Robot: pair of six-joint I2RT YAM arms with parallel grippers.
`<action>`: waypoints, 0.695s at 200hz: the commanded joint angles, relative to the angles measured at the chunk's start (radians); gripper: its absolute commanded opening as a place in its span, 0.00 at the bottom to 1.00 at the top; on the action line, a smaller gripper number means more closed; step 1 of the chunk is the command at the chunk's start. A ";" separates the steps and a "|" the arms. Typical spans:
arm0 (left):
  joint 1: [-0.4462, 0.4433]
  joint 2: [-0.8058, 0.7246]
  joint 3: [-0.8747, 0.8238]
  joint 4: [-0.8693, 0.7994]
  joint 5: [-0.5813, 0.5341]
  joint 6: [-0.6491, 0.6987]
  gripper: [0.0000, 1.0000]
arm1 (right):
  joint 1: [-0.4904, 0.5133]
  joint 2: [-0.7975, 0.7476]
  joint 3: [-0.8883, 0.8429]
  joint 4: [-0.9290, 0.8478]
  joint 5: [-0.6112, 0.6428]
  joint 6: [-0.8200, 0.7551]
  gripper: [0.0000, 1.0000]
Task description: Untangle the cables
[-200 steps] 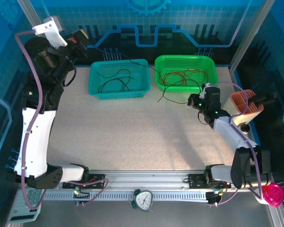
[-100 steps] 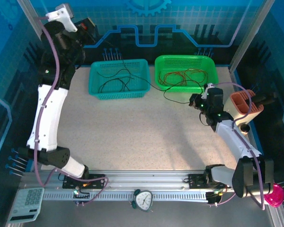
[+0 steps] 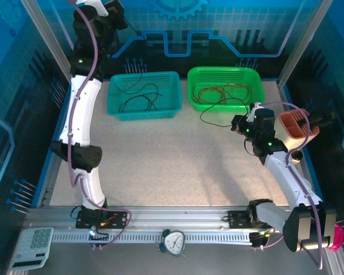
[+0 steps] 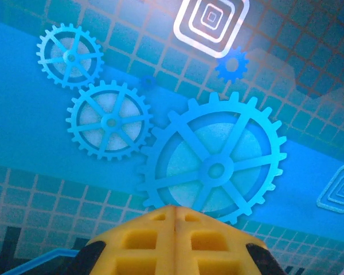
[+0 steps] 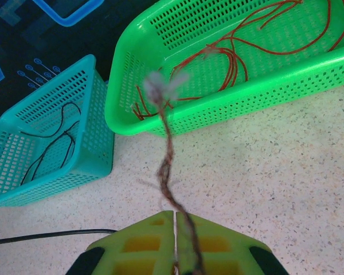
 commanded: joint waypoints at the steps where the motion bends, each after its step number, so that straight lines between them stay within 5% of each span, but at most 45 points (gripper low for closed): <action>1: 0.009 0.038 0.022 -0.001 0.001 0.032 0.00 | 0.013 -0.044 0.012 -0.036 -0.010 -0.017 0.00; 90: 0.009 -0.158 -0.733 0.229 0.067 0.033 0.02 | 0.082 -0.098 0.069 -0.063 -0.056 -0.023 0.00; 139: 0.009 -0.141 -0.815 0.141 0.031 0.071 0.05 | 0.157 -0.083 0.129 -0.063 -0.033 -0.019 0.00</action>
